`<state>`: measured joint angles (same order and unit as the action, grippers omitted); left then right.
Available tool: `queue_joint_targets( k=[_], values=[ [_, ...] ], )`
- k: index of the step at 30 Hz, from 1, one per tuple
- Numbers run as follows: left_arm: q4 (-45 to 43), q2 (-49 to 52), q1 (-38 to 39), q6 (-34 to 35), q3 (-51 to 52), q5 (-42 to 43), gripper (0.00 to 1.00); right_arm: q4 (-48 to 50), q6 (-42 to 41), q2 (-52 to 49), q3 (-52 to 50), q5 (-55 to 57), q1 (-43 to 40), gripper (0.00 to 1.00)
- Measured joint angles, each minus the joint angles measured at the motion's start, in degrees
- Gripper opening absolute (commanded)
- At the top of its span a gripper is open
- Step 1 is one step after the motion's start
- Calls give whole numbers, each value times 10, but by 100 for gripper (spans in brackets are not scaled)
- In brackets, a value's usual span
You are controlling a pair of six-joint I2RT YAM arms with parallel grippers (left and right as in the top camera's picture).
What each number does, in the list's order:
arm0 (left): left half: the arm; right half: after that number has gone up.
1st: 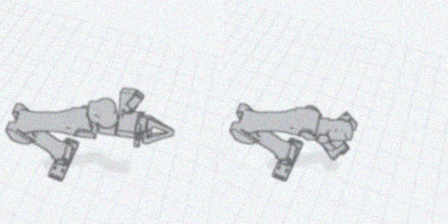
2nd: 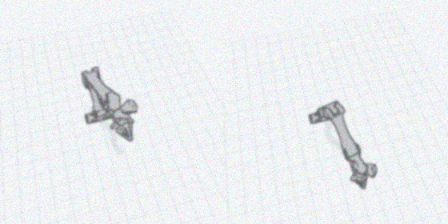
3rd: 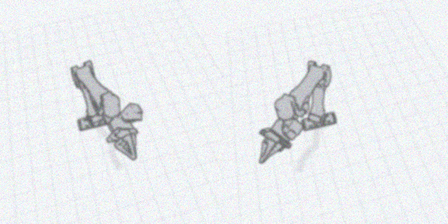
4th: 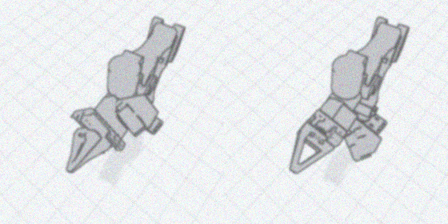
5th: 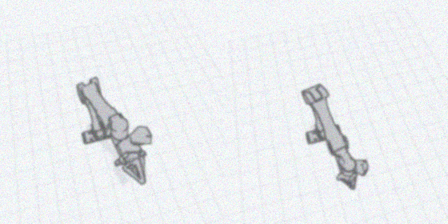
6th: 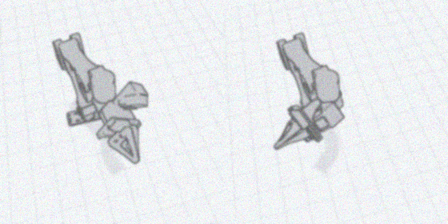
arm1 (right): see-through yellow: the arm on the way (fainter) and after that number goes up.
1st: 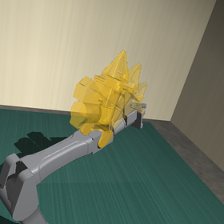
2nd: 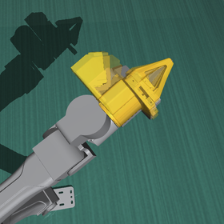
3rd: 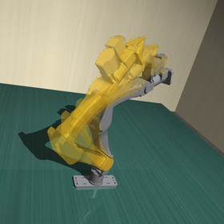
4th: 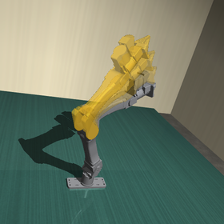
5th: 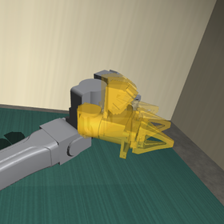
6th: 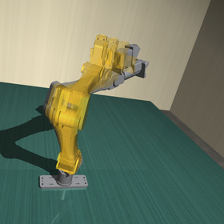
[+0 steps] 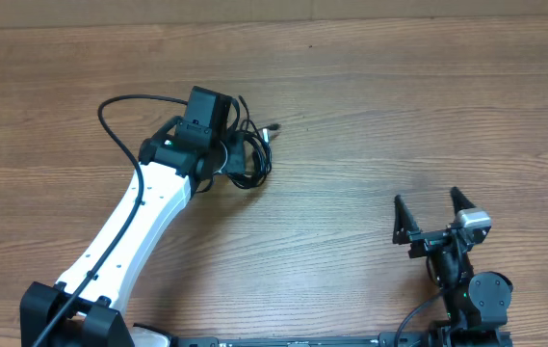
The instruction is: Untangle cables
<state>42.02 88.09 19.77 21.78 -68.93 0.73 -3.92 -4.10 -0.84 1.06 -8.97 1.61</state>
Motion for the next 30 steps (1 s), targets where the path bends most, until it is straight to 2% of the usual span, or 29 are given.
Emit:
queue_joint_targets(
  k=[3, 9, 12, 15, 19, 24, 30],
  values=[
    [-12, 0, 0, -29, 0, 52, 4, 6, -101, 0, 0, -80, 0, 100],
    [-47, 0, 0, -117, 0, 188, 4, 15, -406, 0, 0, -274, 0, 100],
    [-55, 0, 0, -147, 0, 245, 4, 43, -487, 0, 0, -307, 0, 99],
    [-61, 0, 0, -163, 0, 293, 4, 69, -525, 0, 0, -321, 0, 90],
    [-67, 0, 0, -173, 0, 367, 4, 69, -571, 0, 0, -326, 0, 83],
    [-90, 0, 0, -177, 0, 463, 4, 69, -640, -29, 0, -325, 0, 79],
    [-121, 0, 0, -170, 0, 558, 4, 70, -673, -108, 0, -320, 0, 75]
  ],
)
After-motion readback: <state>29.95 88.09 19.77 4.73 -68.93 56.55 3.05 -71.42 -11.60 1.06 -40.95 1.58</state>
